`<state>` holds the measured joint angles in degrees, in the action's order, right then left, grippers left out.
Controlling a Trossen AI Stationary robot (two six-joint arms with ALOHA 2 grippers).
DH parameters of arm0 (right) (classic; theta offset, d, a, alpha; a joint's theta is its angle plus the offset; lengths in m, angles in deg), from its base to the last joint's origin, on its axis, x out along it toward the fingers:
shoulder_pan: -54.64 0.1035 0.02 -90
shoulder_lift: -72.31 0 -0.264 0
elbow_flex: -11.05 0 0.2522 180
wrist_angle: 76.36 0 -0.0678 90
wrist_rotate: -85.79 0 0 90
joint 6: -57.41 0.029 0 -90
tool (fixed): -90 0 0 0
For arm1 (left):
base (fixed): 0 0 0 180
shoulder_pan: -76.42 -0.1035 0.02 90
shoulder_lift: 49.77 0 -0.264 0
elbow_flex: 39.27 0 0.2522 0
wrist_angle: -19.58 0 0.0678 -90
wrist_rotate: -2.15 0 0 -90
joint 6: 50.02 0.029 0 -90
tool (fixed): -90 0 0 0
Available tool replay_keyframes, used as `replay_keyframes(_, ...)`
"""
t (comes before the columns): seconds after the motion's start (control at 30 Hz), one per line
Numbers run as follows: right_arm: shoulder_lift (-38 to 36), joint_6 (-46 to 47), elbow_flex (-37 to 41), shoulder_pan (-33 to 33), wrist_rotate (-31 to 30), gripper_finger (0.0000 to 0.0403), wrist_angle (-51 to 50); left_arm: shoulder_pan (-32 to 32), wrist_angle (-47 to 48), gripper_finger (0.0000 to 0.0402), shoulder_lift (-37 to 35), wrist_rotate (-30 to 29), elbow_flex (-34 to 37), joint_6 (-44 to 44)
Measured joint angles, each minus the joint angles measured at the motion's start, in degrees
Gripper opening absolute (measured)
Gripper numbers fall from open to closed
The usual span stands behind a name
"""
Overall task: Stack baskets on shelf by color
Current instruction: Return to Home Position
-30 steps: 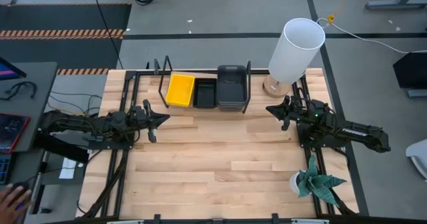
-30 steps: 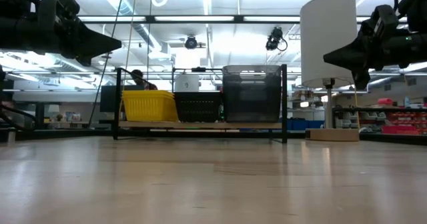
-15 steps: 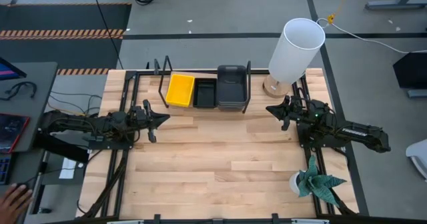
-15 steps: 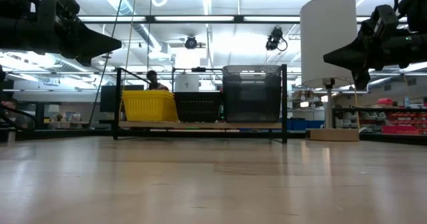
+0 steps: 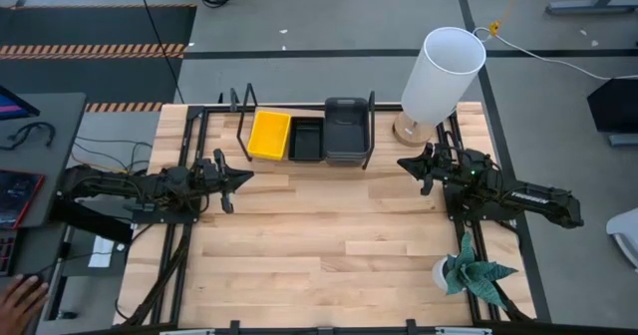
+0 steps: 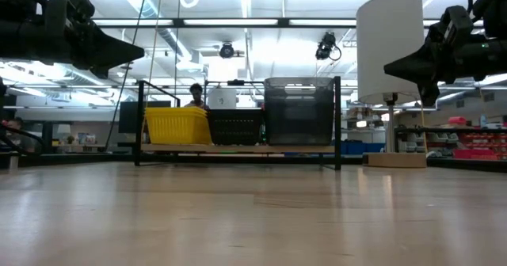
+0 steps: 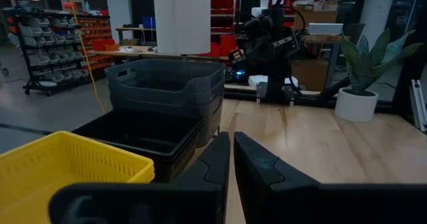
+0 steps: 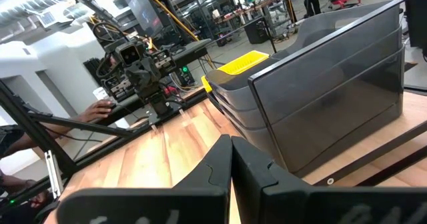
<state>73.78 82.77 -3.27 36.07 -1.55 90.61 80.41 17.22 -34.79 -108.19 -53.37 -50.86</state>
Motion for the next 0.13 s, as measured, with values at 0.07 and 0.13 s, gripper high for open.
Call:
replay_keyframes(0.07,0.01,0.00,0.00,0.00,-0.02,0.0012,0.01,0.00,0.00,0.0032,0.00,0.00,0.00,0.00)
replay_keyframes(0.13,0.01,0.00,0.00,0.00,-0.01,0.0012,0.02,0.00,0.00,0.0034,0.01,0.00,0.00,0.00)
